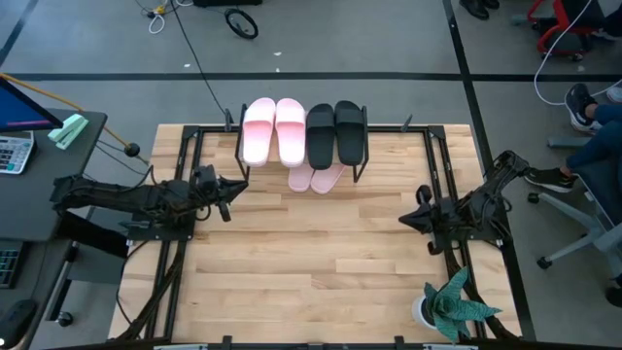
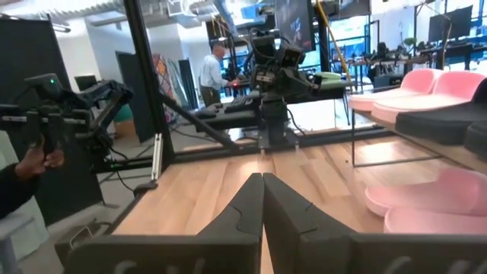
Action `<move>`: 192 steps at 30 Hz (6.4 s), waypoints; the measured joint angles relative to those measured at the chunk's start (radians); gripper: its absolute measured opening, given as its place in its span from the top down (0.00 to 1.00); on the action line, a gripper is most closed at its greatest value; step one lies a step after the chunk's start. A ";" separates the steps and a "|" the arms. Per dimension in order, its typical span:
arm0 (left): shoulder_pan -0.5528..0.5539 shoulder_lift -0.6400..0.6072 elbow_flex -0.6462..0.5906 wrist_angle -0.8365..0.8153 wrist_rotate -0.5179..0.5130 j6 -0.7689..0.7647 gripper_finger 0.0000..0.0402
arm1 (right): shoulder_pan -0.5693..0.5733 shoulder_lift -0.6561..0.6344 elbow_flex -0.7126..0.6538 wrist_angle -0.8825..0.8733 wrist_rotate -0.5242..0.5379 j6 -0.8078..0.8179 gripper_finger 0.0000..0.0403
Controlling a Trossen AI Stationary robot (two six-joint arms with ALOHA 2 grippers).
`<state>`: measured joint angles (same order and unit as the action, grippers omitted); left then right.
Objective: Pick and place slides into the shelf
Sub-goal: Return to Home Position
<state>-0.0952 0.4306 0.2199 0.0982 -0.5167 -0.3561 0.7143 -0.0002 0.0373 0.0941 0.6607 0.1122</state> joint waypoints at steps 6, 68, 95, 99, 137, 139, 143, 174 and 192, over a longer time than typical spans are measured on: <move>0.000 0.035 0.000 0.003 0.000 0.000 0.93 | 0.000 0.000 -0.027 0.016 -0.004 0.001 0.97; -0.111 -0.192 -0.210 0.177 0.180 0.372 0.92 | 0.000 0.016 -0.014 -0.005 -0.003 0.043 0.97; -0.091 -0.353 -0.211 -0.038 0.182 0.315 0.92 | 0.000 0.016 -0.012 -0.013 -0.004 0.043 0.97; -0.091 -0.353 -0.211 -0.039 0.181 0.315 0.90 | 0.000 0.016 -0.012 -0.013 -0.004 0.043 0.97; -0.091 -0.353 -0.212 -0.041 0.180 0.316 0.93 | 0.000 0.015 -0.012 -0.013 -0.003 0.043 0.97; -0.091 -0.353 -0.212 -0.041 0.180 0.316 0.93 | 0.000 0.016 -0.012 -0.013 -0.004 0.043 0.97; -0.091 -0.352 -0.213 -0.041 0.180 0.316 0.94 | 0.000 0.015 -0.012 -0.013 -0.004 0.043 0.97; -0.092 -0.339 -0.214 0.000 0.180 0.316 0.93 | 0.000 0.015 -0.012 -0.020 -0.004 0.043 0.97; -0.092 -0.339 -0.214 0.002 0.180 0.316 0.93 | 0.000 0.015 -0.012 -0.019 -0.004 0.043 0.97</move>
<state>-0.1867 0.0914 0.0063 0.1003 -0.3367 -0.0399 0.7143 0.0151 0.0257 0.0750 0.6572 0.1553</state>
